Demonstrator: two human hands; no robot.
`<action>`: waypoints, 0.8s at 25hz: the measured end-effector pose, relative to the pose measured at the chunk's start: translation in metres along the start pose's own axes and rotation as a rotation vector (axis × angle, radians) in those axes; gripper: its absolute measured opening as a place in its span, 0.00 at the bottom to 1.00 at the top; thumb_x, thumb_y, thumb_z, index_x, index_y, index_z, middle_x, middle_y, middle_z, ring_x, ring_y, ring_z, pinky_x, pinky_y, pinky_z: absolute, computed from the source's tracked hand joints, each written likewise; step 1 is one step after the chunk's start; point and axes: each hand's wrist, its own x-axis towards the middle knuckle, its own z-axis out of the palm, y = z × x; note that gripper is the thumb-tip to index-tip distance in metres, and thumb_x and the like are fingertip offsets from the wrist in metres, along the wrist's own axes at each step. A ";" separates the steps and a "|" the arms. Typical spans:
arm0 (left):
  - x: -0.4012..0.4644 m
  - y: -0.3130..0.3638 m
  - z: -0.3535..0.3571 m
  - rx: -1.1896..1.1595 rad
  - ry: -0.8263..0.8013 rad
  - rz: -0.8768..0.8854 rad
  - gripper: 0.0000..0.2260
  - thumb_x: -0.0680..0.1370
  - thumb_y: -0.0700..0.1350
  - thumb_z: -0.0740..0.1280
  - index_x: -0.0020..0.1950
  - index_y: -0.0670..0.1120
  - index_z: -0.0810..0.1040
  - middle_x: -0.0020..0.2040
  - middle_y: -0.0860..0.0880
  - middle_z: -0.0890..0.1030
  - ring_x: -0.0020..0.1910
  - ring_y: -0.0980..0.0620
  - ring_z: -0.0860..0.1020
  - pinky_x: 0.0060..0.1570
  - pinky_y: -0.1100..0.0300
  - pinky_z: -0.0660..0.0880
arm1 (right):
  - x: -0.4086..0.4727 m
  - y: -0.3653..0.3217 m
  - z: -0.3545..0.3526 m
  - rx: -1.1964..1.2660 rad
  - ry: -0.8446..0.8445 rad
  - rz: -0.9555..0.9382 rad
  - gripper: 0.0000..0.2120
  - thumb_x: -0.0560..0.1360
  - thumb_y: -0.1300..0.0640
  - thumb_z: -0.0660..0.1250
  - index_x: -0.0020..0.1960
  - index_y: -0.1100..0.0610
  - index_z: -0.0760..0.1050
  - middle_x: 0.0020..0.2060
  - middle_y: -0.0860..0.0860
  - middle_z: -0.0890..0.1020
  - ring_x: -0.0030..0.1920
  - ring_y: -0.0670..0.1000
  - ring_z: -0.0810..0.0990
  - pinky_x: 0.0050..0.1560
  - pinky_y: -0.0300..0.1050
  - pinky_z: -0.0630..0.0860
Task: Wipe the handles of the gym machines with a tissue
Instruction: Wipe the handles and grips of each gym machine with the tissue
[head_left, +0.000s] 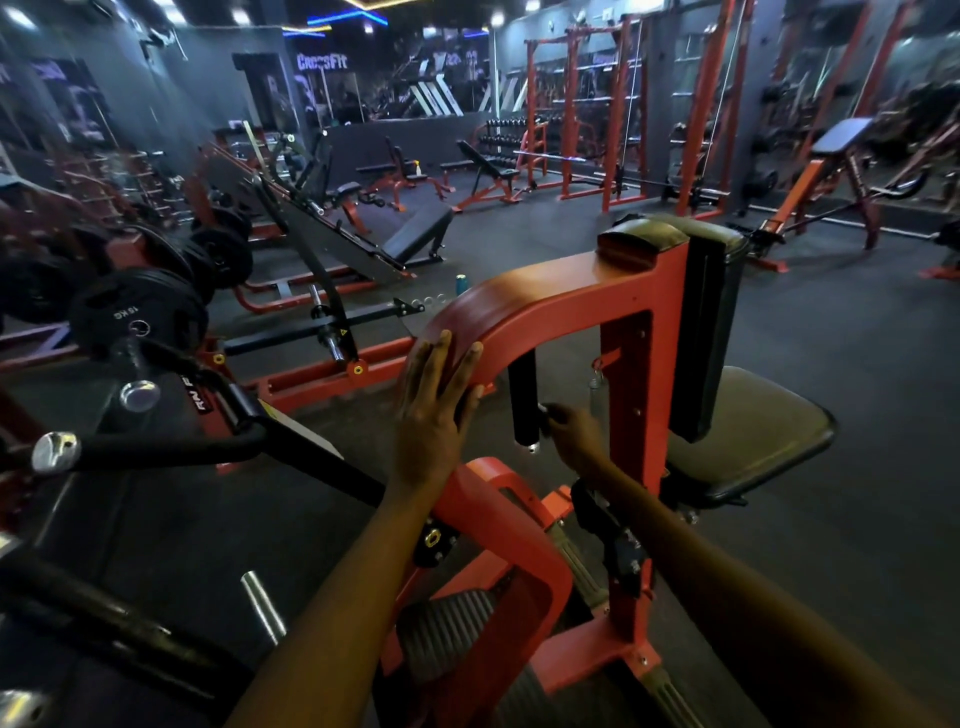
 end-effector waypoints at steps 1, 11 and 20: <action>0.001 -0.001 0.000 0.007 0.005 0.005 0.24 0.85 0.54 0.53 0.79 0.61 0.48 0.77 0.44 0.62 0.76 0.39 0.59 0.64 0.37 0.70 | 0.008 -0.014 0.000 0.100 0.098 -0.048 0.08 0.78 0.63 0.62 0.52 0.61 0.79 0.34 0.47 0.77 0.33 0.35 0.72 0.37 0.35 0.69; 0.004 0.000 -0.002 0.016 -0.003 -0.002 0.24 0.84 0.56 0.50 0.79 0.61 0.47 0.77 0.46 0.59 0.76 0.41 0.57 0.62 0.35 0.72 | -0.021 -0.027 0.031 0.201 0.402 0.089 0.14 0.78 0.64 0.59 0.60 0.60 0.78 0.47 0.59 0.83 0.46 0.52 0.80 0.33 0.36 0.68; 0.001 0.000 0.000 -0.003 0.006 0.008 0.24 0.84 0.56 0.51 0.78 0.61 0.46 0.77 0.46 0.58 0.75 0.40 0.58 0.63 0.36 0.71 | -0.040 0.000 0.050 0.035 0.380 0.126 0.11 0.78 0.63 0.59 0.53 0.59 0.80 0.46 0.56 0.84 0.46 0.52 0.81 0.38 0.41 0.69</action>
